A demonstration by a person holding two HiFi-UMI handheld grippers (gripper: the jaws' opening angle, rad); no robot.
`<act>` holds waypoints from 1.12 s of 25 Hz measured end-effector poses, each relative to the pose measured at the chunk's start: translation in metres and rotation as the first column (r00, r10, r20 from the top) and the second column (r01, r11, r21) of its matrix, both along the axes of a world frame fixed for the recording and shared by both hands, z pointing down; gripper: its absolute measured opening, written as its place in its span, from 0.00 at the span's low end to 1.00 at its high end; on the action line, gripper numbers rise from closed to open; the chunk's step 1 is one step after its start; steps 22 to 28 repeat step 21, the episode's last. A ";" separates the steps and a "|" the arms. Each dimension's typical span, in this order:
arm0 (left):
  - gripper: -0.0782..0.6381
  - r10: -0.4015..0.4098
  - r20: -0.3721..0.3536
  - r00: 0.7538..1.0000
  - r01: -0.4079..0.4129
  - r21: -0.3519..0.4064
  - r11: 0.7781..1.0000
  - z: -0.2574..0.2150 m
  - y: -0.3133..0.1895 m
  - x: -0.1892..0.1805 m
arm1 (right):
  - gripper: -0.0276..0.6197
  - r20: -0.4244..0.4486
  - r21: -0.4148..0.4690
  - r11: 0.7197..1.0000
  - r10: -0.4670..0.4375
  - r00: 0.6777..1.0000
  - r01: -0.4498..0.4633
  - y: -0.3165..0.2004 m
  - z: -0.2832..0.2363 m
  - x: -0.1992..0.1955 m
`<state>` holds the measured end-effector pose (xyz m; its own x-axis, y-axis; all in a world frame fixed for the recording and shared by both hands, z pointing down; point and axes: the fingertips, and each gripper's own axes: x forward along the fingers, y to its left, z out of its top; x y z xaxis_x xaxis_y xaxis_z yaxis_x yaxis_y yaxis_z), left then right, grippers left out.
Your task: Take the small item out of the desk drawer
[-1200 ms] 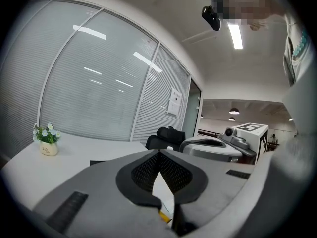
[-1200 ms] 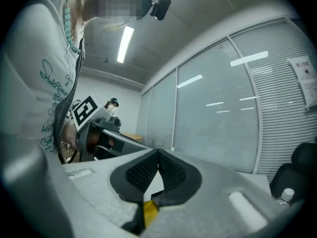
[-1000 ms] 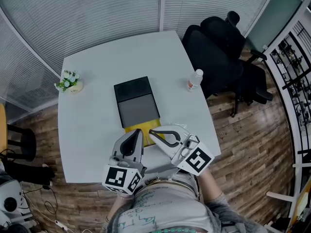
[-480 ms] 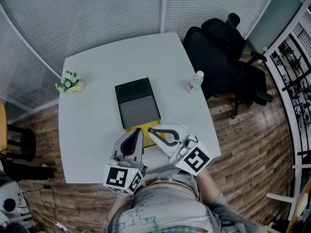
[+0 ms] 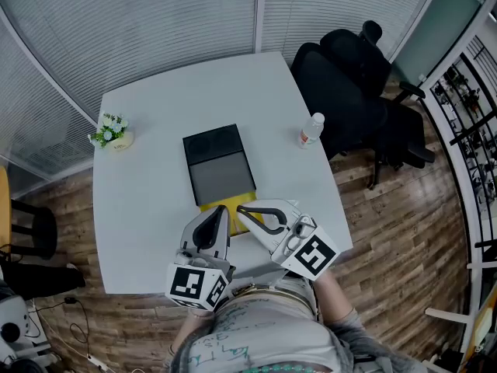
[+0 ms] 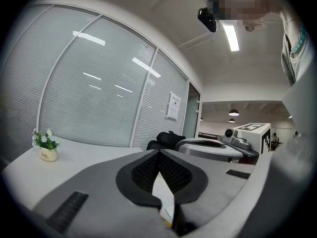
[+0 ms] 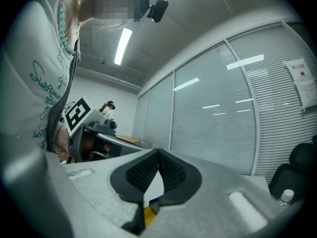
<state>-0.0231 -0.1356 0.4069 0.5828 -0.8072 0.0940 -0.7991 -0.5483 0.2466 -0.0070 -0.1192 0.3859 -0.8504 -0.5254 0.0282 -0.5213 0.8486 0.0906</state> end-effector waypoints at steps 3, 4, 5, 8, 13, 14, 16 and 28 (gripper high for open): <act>0.10 -0.003 0.001 1.000 0.003 -0.007 1.000 -0.002 0.000 0.000 | 0.05 0.013 -0.003 1.000 0.003 1.000 -0.003 0.000 -0.002 0.001; 0.10 -0.003 0.001 1.000 0.003 -0.008 1.000 -0.002 0.001 0.001 | 0.05 0.012 -0.004 1.000 0.003 1.000 -0.003 0.000 -0.002 0.001; 0.10 -0.002 0.002 1.000 0.002 -0.007 1.000 0.000 0.001 0.001 | 0.05 0.011 -0.006 1.000 0.004 1.000 -0.004 0.000 -0.002 0.002; 0.10 0.001 0.004 1.000 -0.001 -0.014 1.000 0.000 0.001 0.003 | 0.05 0.014 -0.006 1.000 0.006 1.000 -0.006 -0.001 -0.003 0.003; 0.10 0.006 0.006 1.000 -0.006 -0.012 1.000 0.004 0.003 0.002 | 0.05 0.003 -0.010 1.000 -0.005 1.000 0.005 0.000 -0.001 0.001; 0.11 0.005 0.006 1.000 -0.005 -0.012 1.000 0.004 0.003 0.002 | 0.05 0.004 -0.009 1.000 -0.008 1.000 0.008 0.001 -0.002 0.001; 0.10 0.003 0.006 1.000 -0.003 -0.013 1.000 0.004 0.003 0.002 | 0.05 0.004 -0.007 1.000 -0.015 1.000 0.015 0.001 -0.002 0.000; 0.10 0.002 0.006 1.000 -0.002 -0.017 1.000 0.006 0.001 0.002 | 0.05 -0.011 -0.006 1.000 -0.024 1.000 0.024 0.000 0.000 -0.001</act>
